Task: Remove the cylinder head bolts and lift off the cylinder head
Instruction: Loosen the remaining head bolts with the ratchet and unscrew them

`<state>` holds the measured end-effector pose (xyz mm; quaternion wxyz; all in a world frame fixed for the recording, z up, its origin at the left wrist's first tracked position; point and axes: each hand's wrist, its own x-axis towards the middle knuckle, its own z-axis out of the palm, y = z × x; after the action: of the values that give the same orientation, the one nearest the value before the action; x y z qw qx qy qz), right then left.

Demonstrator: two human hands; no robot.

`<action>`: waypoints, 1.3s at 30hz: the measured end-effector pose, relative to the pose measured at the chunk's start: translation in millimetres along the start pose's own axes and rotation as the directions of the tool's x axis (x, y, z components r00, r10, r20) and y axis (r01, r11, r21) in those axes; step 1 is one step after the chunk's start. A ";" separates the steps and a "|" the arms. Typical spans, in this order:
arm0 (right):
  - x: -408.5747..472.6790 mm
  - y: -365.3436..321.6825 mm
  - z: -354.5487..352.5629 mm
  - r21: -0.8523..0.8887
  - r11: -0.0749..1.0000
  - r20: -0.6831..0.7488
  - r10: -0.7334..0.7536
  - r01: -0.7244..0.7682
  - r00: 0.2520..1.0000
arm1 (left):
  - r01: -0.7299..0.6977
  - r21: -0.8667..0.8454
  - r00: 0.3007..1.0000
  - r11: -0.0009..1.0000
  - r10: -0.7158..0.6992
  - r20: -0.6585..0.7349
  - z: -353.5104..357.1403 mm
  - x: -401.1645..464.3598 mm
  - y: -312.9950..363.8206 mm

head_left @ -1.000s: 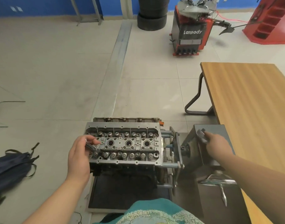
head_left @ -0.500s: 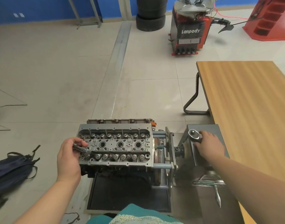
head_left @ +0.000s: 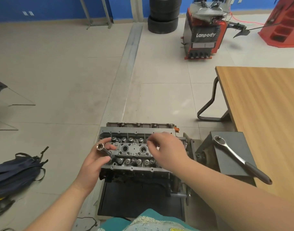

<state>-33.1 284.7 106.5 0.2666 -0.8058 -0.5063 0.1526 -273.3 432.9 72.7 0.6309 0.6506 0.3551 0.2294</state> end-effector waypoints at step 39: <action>52.5 -202.5 51.2 -0.568 0.814 0.164 0.253 -0.118 0.953 | -0.496 0.341 0.674 0.798 0.107 0.731 -78.8 105.0 1.2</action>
<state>-185.2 415.7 184.5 -0.0547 -0.8705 -0.4746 0.1186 -264.4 563.7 65.9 0.4687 0.8826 0.0295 -0.0226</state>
